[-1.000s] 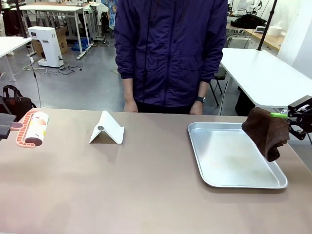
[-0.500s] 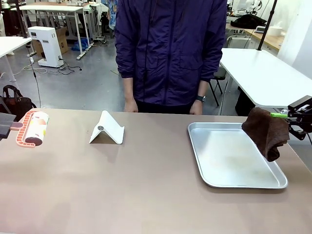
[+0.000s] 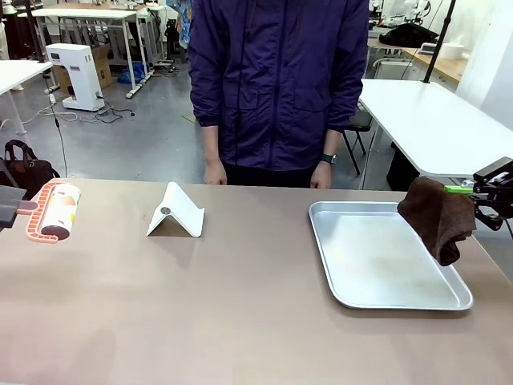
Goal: Clean the surface of the table.
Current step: Return the Lint Roller and towel to their original positions.
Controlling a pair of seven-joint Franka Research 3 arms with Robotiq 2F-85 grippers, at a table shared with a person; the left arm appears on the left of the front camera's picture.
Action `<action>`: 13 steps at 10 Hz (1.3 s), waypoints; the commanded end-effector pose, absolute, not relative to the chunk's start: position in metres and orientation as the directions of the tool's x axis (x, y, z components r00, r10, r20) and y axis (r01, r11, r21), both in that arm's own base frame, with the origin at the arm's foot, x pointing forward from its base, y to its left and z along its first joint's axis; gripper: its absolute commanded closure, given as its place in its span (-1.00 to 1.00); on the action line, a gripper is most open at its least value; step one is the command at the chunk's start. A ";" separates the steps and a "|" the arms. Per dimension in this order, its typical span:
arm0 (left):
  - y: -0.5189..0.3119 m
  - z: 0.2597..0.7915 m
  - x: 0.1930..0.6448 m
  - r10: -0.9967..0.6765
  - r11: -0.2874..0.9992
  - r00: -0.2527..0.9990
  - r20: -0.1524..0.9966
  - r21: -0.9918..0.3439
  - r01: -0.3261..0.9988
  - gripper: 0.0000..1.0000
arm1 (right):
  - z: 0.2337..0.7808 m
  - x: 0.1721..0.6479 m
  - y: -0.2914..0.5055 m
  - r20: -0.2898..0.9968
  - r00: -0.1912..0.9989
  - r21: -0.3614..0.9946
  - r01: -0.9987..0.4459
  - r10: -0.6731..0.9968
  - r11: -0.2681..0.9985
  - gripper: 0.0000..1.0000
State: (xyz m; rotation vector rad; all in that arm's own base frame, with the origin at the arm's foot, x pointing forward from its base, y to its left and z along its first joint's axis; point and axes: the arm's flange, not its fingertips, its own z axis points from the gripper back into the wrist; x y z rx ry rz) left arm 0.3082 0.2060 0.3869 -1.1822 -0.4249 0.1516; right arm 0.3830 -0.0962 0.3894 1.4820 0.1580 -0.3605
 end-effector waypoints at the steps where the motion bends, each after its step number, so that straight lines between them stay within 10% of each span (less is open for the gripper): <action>1: 0.206 0.387 0.308 0.334 0.380 0.911 0.242 -0.919 0.105 0.56 | 0.389 0.383 -0.096 -0.322 0.937 0.942 0.331 -0.139 0.048 0.82; 13: 0.010 0.564 0.453 -0.019 0.684 0.983 0.180 -0.716 0.144 0.56 | 0.418 0.497 0.200 -0.166 0.986 0.936 0.155 0.007 0.315 0.82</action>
